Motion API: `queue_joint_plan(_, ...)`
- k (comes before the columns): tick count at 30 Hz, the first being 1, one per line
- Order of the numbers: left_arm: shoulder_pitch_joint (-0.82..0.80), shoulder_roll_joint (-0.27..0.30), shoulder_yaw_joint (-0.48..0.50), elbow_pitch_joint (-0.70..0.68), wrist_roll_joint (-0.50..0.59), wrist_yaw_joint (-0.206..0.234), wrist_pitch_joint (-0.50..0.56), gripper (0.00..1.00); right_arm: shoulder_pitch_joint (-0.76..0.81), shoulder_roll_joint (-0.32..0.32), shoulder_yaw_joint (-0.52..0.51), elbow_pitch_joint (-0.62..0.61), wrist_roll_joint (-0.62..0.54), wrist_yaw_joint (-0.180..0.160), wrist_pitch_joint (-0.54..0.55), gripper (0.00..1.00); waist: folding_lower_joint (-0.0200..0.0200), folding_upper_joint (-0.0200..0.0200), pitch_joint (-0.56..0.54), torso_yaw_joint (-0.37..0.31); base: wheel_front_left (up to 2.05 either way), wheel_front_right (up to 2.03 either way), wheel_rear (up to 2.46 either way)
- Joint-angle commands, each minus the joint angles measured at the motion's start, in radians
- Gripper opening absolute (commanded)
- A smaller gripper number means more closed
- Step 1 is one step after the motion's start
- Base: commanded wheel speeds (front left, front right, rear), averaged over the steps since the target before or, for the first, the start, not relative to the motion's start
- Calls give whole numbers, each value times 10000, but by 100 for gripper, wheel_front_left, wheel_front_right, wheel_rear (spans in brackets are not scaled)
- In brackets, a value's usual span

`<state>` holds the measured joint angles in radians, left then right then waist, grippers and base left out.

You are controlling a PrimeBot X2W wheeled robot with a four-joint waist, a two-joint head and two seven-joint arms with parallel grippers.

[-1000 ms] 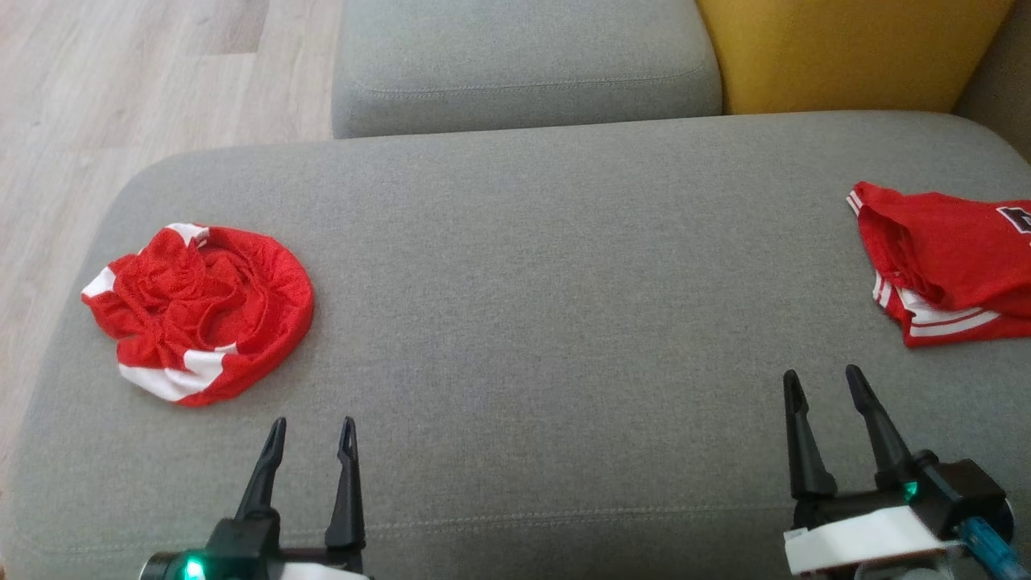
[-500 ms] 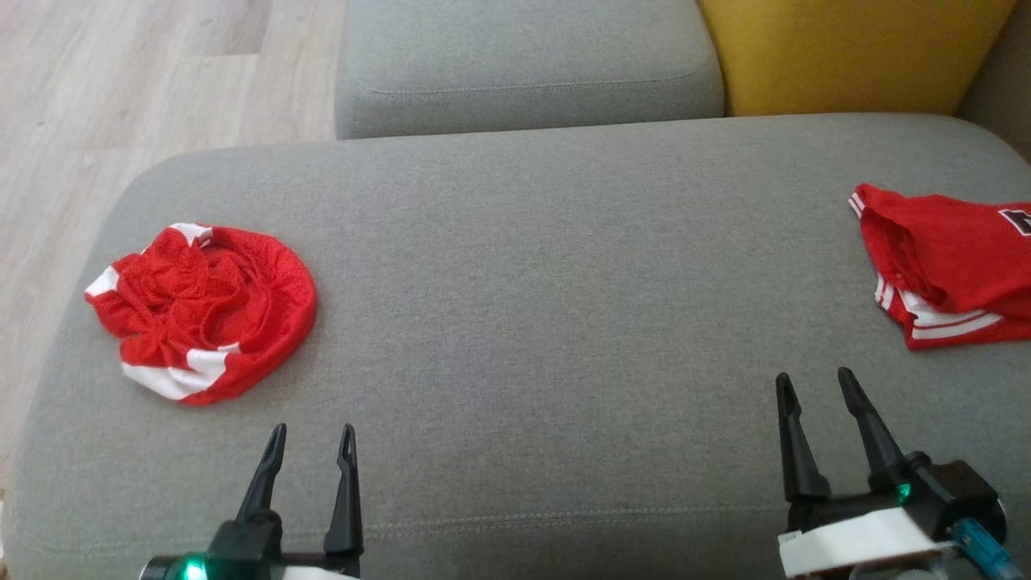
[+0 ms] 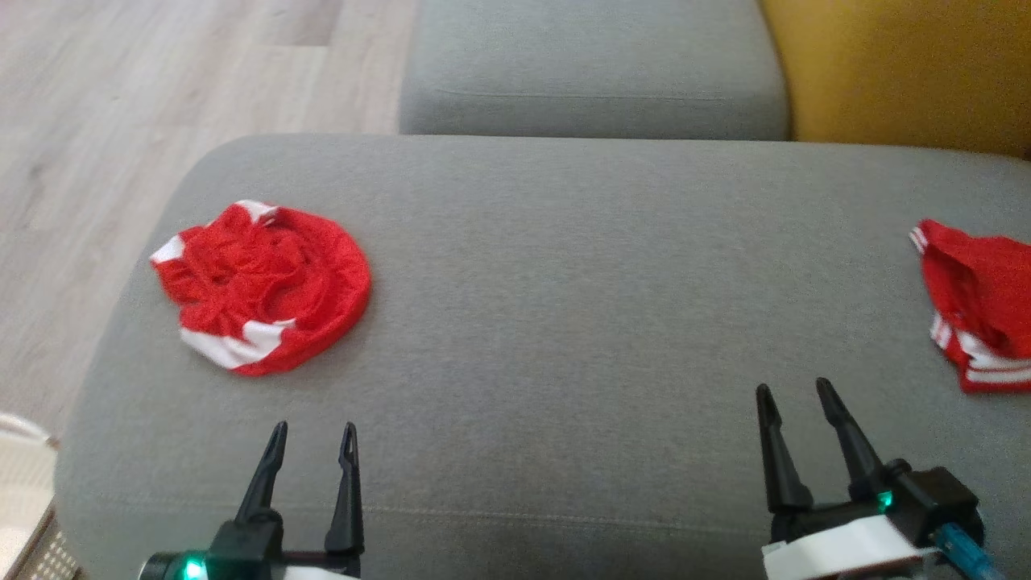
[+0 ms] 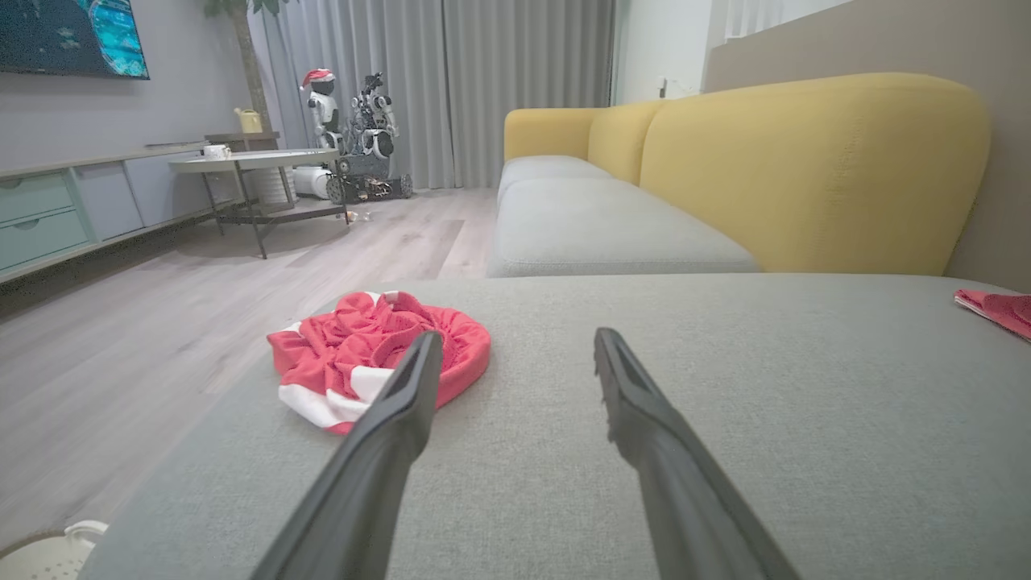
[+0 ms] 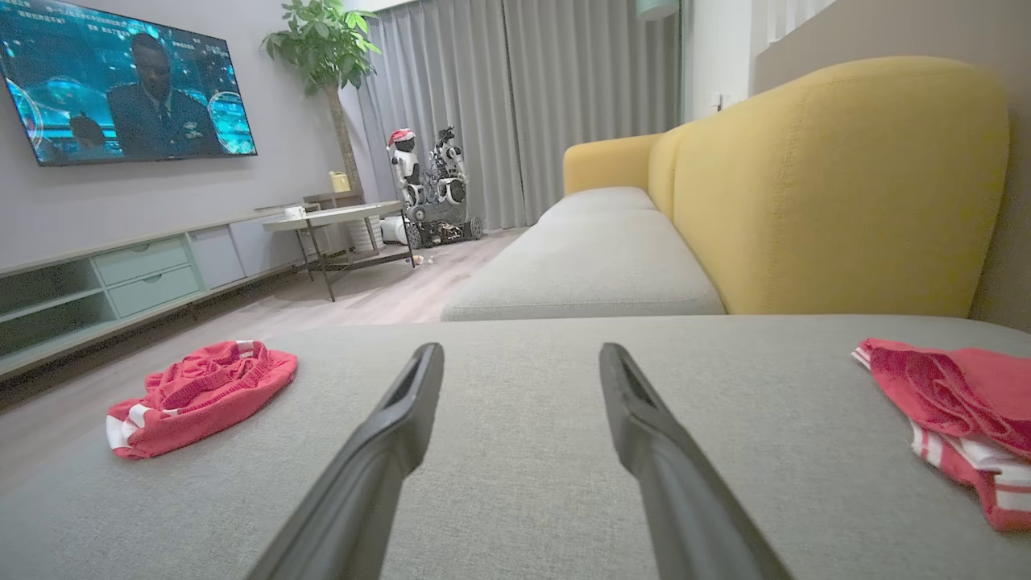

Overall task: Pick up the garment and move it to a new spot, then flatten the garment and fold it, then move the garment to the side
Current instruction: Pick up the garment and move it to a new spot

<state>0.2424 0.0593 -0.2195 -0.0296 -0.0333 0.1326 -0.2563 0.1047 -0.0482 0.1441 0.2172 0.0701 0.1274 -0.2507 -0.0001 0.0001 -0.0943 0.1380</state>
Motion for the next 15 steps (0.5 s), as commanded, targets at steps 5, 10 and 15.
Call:
queue_joint_plan(5,-328,-71,356,-498,199,33,-55,100,-191,-20,539,-322,259,33,-110,100,1,-1,-18,1266,0,0,0)
queue_joint_plan(10,-165,-29,473,-707,191,44,-55,100,-241,-20,645,-285,340,33,-110,100,1,-1,8,2068,0,0,0)
queue_joint_plan(15,-105,23,567,-820,193,18,-55,100,-241,-20,670,-261,349,33,-110,100,1,-1,34,2651,0,0,0)
